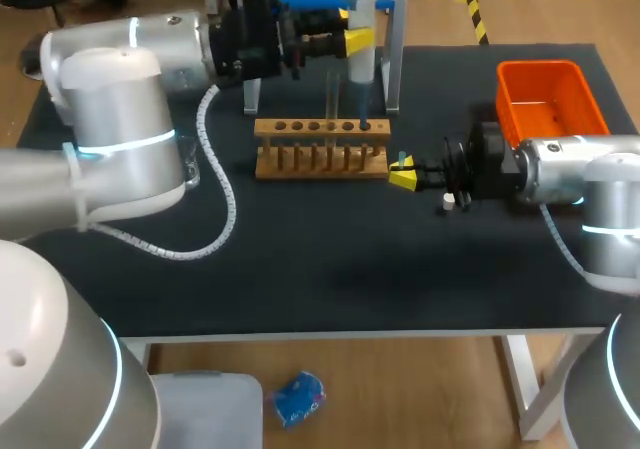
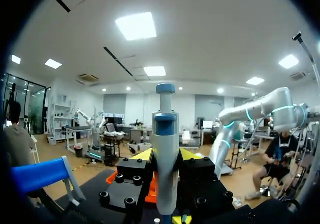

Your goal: Invert the test tube, pick up the pipette, mount the tip to pipette, aspirate from beaker and dispense into the tube, eject the tip, return the pipette, and cap with the stopper.

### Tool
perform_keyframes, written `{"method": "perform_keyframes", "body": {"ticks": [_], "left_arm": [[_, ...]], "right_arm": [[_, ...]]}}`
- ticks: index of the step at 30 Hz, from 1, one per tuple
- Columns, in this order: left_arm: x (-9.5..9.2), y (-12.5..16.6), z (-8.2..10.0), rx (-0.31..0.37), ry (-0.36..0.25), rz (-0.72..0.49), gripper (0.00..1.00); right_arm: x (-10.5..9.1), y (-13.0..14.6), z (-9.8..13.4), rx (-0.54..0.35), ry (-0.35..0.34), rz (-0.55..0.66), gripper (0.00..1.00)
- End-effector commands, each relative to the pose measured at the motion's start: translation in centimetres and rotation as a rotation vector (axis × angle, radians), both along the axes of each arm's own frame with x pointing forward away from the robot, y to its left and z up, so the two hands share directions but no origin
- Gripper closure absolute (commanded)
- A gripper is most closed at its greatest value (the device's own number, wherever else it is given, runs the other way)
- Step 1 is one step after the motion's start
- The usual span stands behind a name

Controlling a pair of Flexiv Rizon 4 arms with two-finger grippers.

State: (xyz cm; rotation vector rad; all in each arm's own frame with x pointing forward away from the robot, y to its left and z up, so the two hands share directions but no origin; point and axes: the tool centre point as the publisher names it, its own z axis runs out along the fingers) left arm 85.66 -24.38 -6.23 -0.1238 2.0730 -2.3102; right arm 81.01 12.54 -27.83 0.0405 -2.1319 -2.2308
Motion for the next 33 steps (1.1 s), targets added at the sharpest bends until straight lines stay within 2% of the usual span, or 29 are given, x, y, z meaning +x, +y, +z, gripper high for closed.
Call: {"method": "perform_keyframes", "body": {"ticks": [1, 25, 29, 33], "left_arm": [[0.35, -0.49, -0.19, -0.001, 0.003, -0.006, 1.0], [0.35, -0.49, -0.19, -0.001, 0.003, -0.006, 1.0], [0.57, -0.58, -1.06, 0.039, 0.029, -0.025, 1.0], [0.34, -0.47, -1.04, 0.035, 0.026, -0.031, 1.0]], "right_arm": [[-0.05, -0.04, -0.03, 0.0, -0.001, -0.001, 1.0], [-0.05, -0.04, -0.03, 0.0, -0.001, -0.001, 1.0], [-0.05, -0.04, -0.03, 0.0, -0.001, -0.001, 1.0], [-0.05, -0.04, -0.03, 0.0, -0.001, -0.001, 1.0]]}}
